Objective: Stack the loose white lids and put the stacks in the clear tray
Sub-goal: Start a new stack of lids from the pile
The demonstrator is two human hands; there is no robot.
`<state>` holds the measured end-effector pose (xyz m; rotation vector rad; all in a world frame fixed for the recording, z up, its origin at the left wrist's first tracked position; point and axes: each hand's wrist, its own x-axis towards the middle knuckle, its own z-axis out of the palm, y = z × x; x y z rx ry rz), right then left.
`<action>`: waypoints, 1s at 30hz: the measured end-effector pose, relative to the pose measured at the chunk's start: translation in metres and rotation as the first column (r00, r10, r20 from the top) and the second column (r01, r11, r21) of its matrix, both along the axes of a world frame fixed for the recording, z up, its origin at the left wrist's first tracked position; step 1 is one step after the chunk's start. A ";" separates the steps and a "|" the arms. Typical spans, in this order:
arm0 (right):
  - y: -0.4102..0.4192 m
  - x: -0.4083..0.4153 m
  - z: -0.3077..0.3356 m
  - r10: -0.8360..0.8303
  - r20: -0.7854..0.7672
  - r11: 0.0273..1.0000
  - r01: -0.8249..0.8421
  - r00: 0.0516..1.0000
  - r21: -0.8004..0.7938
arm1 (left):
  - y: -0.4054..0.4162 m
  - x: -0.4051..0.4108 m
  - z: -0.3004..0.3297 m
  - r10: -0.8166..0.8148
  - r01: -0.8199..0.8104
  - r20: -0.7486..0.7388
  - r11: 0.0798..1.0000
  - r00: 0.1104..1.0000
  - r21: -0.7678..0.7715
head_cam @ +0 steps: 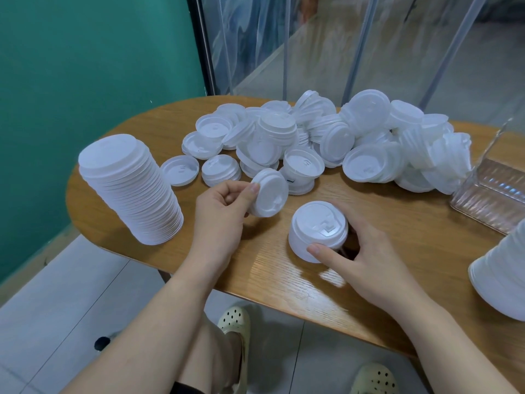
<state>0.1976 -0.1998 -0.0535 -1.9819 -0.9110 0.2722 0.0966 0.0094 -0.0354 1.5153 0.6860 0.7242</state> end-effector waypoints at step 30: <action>-0.001 -0.002 0.005 0.009 -0.018 1.000 -0.009 1.000 -0.005 | -0.003 0.002 -0.002 -0.124 0.147 -0.118 0.968 0.985 0.206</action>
